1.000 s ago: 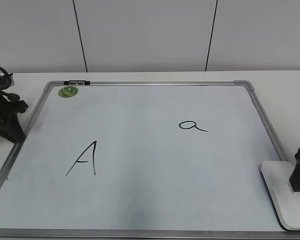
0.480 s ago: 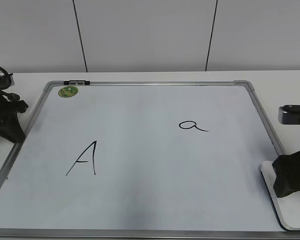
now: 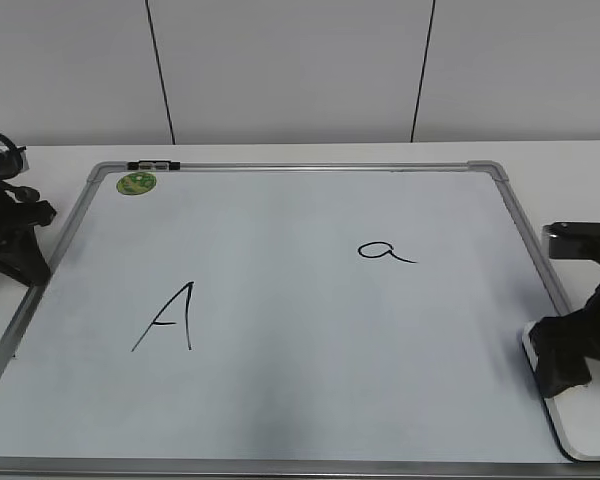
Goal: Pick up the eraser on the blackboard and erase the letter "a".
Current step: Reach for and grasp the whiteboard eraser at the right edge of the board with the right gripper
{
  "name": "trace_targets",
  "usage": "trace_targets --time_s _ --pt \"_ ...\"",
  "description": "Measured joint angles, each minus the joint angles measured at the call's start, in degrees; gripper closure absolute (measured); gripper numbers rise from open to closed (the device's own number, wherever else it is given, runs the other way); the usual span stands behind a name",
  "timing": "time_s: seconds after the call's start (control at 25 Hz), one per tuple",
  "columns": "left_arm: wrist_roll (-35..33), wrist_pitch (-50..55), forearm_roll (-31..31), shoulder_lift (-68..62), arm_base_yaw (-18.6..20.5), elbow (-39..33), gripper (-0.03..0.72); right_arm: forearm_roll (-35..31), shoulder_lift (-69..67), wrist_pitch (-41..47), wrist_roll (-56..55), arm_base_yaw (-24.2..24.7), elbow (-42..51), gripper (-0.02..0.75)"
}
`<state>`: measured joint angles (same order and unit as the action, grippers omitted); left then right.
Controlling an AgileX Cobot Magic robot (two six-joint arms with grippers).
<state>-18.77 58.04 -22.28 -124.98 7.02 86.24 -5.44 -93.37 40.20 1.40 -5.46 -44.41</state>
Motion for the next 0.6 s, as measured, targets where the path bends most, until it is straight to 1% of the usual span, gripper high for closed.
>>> trace_targets --time_s 0.36,0.52,0.6 --pt "0.00 0.00 0.00 0.00 0.00 0.00 0.649 0.00 -1.76 -1.47 -0.24 0.00 -0.13 0.150" --pt "0.00 0.00 0.00 0.00 0.00 0.00 0.648 -0.22 -1.85 -1.57 -0.48 0.00 -0.13 0.192" --pt "0.00 0.00 0.00 0.00 0.00 0.00 0.648 -0.22 -1.85 -1.65 -0.56 0.00 -0.13 0.197"
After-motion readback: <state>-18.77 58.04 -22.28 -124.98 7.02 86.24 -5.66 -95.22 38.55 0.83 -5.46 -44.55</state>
